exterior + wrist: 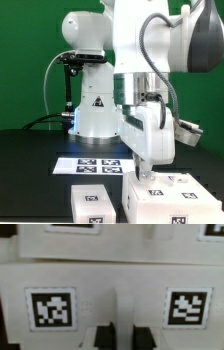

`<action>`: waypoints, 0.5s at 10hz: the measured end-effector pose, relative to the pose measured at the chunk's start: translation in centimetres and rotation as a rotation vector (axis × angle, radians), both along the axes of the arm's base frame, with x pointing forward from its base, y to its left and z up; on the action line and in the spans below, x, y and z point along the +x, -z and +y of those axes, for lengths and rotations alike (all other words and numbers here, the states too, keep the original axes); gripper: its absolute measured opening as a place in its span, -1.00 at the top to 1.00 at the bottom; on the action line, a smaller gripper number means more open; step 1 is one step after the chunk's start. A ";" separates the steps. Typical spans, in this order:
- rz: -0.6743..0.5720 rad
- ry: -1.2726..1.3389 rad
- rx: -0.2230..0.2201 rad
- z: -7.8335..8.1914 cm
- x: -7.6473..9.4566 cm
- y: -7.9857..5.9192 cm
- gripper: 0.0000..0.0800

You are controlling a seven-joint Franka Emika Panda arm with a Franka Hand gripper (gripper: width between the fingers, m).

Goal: Assemble cabinet

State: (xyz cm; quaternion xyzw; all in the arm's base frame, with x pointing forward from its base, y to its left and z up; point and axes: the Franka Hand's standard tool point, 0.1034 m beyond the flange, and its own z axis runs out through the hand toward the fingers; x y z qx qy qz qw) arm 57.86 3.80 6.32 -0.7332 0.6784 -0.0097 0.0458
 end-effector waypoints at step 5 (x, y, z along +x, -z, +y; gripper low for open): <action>-0.010 -0.006 -0.008 0.0 1.1 0.0 0.84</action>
Offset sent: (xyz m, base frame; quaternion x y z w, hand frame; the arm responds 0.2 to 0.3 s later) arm 0.0256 0.0049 -0.0006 0.0066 0.0149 -0.0179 0.9997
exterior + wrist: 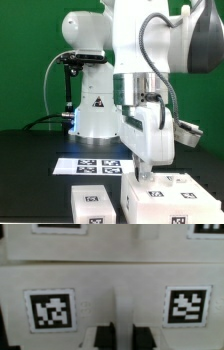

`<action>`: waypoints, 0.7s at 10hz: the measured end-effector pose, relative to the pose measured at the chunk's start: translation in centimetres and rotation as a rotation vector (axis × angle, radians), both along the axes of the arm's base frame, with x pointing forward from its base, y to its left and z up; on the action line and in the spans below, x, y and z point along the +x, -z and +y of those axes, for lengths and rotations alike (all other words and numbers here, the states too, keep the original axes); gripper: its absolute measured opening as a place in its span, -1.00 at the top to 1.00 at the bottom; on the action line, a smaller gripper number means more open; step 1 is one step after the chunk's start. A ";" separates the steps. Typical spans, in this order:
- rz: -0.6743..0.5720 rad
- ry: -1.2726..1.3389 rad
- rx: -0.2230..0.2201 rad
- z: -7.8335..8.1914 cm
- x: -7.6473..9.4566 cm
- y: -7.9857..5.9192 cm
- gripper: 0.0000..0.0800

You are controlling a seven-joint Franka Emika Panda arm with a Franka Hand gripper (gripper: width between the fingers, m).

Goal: Assemble cabinet

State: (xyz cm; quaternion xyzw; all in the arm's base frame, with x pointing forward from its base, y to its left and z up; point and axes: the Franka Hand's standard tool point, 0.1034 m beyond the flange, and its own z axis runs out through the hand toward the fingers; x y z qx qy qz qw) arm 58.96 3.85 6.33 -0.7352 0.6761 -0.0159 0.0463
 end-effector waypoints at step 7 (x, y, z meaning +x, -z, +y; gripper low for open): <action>0.023 0.020 0.000 0.1 0.0 0.1 0.38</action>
Offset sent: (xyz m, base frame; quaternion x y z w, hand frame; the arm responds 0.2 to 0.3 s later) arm 0.0128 0.0073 -0.0040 -0.0257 0.0206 -0.0127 0.9994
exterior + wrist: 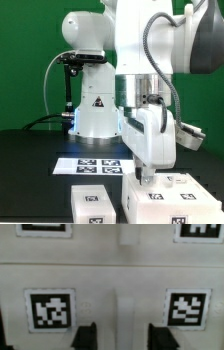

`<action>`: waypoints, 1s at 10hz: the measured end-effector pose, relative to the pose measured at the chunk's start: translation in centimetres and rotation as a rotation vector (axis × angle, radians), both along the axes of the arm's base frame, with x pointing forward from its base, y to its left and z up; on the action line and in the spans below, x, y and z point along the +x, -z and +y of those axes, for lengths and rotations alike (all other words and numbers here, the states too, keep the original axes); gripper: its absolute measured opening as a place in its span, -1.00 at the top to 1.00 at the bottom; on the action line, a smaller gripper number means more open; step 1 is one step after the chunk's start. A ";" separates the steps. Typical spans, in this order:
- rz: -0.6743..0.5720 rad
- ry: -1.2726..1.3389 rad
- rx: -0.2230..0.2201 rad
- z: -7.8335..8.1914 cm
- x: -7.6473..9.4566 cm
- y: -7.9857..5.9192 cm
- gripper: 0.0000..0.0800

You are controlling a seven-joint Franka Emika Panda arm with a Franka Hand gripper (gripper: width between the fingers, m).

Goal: Assemble cabinet

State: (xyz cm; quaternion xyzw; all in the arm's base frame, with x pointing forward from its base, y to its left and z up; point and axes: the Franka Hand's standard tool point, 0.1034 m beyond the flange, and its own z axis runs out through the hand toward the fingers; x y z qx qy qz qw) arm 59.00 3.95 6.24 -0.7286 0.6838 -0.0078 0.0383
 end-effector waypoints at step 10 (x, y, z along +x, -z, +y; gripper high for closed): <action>-0.028 -0.133 0.028 1.3 -0.4 -2.4 -0.99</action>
Offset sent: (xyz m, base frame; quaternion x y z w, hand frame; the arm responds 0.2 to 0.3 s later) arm 0.0000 0.0000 0.0000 0.0000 0.0000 0.0000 1.0000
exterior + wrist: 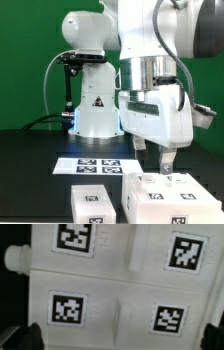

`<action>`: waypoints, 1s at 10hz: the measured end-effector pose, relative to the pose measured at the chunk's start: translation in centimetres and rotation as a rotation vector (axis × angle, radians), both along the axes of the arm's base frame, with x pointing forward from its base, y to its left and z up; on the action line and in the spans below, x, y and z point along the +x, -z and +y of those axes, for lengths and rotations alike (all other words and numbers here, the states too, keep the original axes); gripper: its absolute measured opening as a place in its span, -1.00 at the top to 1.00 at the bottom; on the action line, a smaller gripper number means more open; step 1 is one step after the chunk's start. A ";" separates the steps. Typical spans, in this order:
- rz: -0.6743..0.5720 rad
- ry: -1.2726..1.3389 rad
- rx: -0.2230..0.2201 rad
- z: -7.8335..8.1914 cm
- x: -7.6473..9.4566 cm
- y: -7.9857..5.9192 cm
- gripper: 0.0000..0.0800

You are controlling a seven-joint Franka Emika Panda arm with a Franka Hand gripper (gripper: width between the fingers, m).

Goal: Assemble cabinet

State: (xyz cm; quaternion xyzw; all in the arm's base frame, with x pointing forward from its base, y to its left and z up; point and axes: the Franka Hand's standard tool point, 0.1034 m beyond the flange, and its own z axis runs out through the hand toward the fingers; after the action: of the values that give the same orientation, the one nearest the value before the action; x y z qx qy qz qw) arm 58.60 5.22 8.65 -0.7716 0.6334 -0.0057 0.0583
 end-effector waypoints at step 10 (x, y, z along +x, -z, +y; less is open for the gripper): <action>-0.111 -0.576 -0.100 1.5 -1.7 -0.7 -0.99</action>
Offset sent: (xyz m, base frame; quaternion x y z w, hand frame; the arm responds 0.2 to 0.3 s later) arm -0.0157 0.0243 0.0097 0.0222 -0.0032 -0.1671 0.9857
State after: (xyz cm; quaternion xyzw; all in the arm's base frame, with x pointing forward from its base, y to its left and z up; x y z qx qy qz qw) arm 56.86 6.75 9.40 -0.9199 0.3833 -0.0626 0.0539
